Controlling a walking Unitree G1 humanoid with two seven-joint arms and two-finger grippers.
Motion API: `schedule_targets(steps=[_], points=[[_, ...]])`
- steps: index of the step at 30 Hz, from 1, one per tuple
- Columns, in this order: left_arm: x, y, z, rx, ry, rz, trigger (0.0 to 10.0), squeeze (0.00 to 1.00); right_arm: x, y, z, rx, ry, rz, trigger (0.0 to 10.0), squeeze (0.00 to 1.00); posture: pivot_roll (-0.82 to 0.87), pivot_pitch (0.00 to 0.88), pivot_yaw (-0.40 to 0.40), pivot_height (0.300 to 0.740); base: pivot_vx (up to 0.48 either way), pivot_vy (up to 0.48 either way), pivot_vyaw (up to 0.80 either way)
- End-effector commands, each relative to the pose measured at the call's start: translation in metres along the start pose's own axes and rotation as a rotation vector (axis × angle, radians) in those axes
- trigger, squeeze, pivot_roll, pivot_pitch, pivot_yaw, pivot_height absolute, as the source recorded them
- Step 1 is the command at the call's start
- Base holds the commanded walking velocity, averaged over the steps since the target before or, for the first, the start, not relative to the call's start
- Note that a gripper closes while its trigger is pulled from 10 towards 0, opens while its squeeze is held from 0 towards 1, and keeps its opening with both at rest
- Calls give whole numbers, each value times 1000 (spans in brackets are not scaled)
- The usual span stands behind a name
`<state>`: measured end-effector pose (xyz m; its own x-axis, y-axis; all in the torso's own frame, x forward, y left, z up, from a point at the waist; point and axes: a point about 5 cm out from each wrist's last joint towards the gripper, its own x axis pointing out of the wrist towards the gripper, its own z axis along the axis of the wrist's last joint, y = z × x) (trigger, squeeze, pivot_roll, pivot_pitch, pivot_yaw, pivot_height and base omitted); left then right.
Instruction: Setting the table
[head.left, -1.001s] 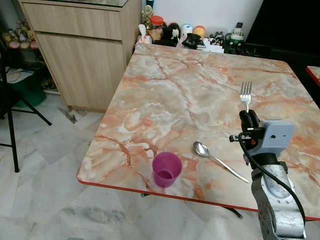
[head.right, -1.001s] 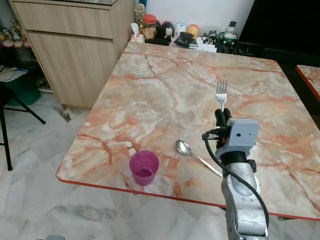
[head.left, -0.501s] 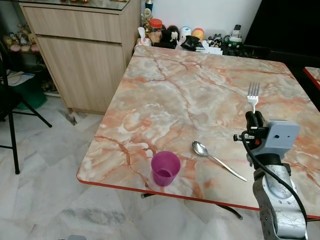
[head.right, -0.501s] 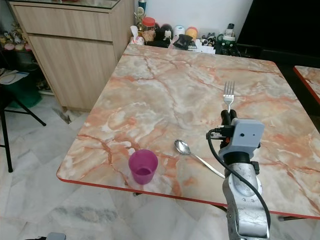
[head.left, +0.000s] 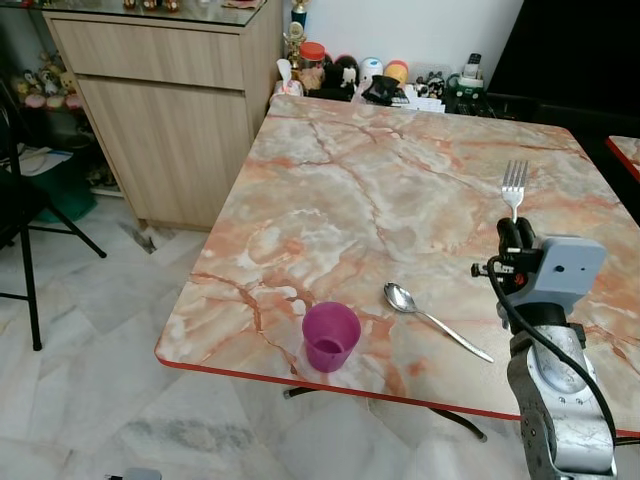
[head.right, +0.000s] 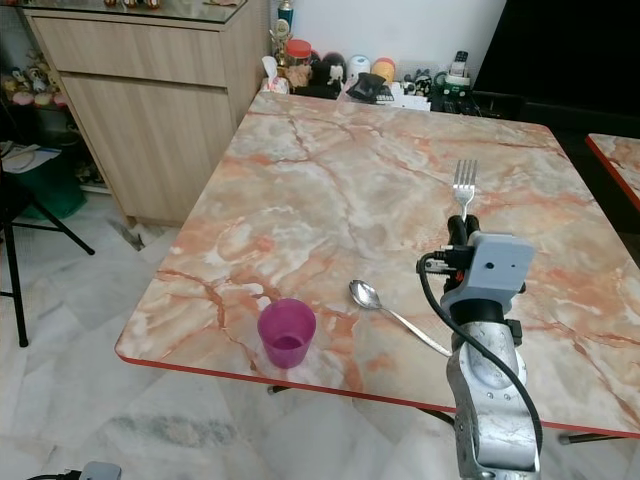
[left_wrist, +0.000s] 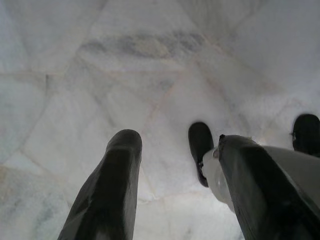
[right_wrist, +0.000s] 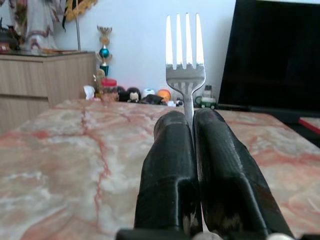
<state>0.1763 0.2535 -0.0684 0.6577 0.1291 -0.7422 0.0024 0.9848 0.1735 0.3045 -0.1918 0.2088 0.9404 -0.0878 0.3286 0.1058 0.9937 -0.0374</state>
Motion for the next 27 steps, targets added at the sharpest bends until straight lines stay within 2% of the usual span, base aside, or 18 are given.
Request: schedule_targets(steps=[1, 9, 16, 27], points=[[-2, -1, -9, 12, 42, -6, 10000, 0, 0, -5, 1, -9, -6, -20, 10000, 0, 18, 76, -42, 740, 0, 0, 0], [-1, -5, -7, 28, 38, -17, 10000, 0, -4, -7, -5, 5, 23, -46, 10000, 0, 16, 77, -38, 740, 0, 0, 0], [-1, -5, -8, 34, 37, -19, 10000, 0, -2, -8, -3, -5, 16, -39, 10000, 0, 17, 81, -37, 740, 0, 0, -679], [-2, -5, -9, 33, 40, -18, 10000, 0, -2, -6, -4, -9, 13, -42, 10000, 0, 24, 88, -38, 740, 0, -279, 0]])
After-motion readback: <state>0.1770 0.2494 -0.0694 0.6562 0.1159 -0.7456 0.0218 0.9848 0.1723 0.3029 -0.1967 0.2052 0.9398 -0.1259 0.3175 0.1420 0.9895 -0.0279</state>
